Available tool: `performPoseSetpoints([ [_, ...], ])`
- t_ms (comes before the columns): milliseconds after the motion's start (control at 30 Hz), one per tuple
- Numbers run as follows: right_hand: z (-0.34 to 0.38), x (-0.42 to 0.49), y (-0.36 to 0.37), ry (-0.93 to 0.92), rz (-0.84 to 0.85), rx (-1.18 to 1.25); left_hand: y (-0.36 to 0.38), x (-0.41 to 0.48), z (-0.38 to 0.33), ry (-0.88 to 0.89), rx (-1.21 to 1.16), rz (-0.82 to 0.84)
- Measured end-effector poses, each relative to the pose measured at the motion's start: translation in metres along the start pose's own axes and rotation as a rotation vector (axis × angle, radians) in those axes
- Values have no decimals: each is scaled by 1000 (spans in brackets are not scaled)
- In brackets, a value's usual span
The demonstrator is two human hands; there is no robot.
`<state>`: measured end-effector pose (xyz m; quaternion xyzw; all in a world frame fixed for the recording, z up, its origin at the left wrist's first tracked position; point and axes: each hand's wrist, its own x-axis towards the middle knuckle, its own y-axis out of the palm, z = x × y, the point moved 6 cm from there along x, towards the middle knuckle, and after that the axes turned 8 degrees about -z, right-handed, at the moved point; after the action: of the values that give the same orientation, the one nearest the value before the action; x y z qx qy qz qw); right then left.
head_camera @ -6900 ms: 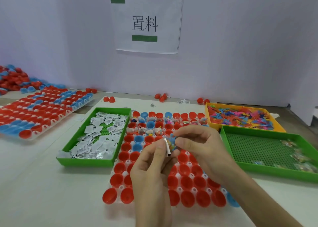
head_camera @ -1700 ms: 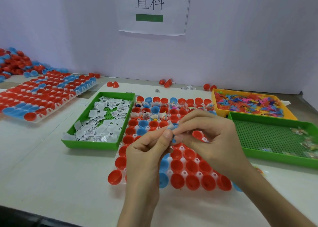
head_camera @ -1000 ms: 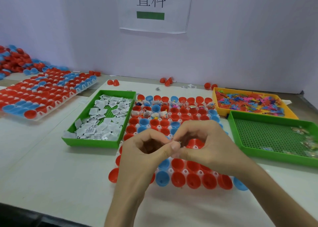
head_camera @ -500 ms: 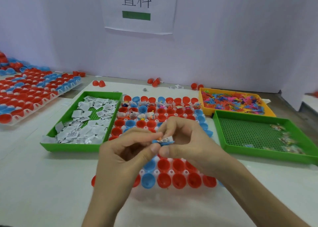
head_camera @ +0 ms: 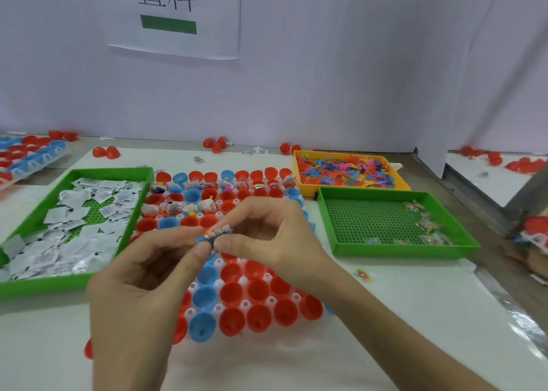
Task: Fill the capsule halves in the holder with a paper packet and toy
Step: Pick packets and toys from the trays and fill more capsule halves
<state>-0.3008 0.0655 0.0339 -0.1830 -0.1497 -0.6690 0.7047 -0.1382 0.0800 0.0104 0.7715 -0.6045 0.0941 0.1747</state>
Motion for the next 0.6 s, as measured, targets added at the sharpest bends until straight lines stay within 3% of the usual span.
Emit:
performPoseSetpoints([
  [100,3,4,-18,-6,-74,-49,7,14,18,-171,72,17],
  [267,4,38,-57,35,-209,-424,-18,-2,-10,0,-53,-194],
  [433,-26,79,-39,42,-26,-809,-30,6,-3,-39,-72,-296],
  [600,-54,98,-29,58,51,-919,-36,8,-4,-27,-104,-319],
])
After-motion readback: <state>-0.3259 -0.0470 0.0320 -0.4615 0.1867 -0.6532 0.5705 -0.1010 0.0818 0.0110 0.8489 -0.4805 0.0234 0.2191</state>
